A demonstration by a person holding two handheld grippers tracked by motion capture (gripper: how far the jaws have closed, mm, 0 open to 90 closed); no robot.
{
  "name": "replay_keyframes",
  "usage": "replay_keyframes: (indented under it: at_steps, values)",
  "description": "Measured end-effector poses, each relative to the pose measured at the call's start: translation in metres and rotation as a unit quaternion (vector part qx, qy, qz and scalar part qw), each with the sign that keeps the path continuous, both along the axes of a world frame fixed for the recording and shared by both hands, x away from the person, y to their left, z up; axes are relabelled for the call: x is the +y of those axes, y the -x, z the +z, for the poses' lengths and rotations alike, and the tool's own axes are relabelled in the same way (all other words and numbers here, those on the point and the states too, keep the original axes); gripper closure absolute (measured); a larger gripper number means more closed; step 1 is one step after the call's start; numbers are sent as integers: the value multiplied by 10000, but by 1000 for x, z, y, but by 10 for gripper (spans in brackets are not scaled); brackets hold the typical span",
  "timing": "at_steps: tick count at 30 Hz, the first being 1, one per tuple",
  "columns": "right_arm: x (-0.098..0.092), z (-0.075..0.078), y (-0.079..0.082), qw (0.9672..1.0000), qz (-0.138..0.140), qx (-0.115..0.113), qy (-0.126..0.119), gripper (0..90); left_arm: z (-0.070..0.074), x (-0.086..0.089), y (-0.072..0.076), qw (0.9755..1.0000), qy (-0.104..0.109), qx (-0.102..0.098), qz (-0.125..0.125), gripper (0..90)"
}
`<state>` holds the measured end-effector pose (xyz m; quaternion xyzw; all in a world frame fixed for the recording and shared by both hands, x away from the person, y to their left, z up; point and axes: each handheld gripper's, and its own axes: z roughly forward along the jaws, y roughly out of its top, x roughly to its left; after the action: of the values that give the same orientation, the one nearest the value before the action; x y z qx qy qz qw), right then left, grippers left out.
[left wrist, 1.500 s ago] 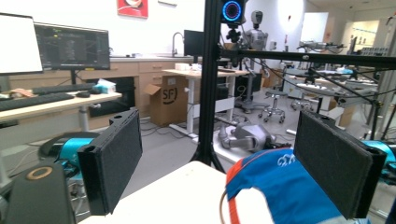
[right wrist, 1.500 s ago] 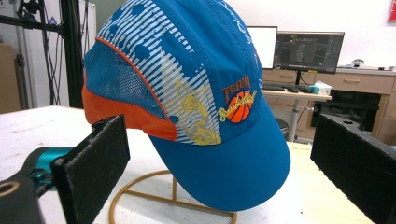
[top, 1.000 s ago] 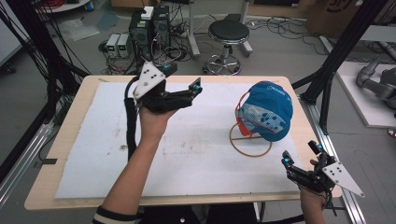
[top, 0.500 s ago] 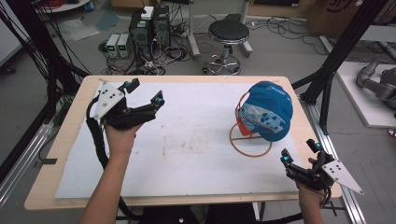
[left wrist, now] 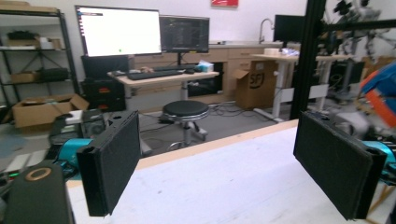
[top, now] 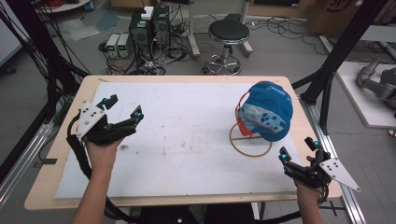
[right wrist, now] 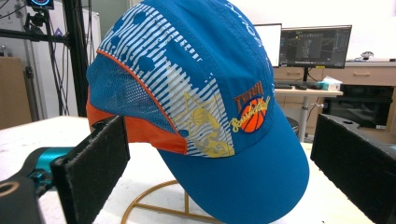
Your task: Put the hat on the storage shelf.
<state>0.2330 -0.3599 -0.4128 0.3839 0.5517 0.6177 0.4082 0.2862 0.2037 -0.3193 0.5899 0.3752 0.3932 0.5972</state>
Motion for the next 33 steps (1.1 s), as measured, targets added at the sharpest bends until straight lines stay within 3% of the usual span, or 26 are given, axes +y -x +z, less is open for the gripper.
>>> replay_keyframes:
  at_steps: [10, 28, 33]
  values:
    - [2, -1, -3, 10000, -16, -24, 38, 41, -19, 23, 10, 9996, -110, 121, 217, 152]
    - [3, -1, -8, 10000, -25, -21, 67, 41, -46, 50, 32, 9975, -191, -81, 678, 146]
    - [4, -1, -8, 10000, -9, -36, 67, 41, -50, 55, 35, 9969, -172, -50, 769, 146]
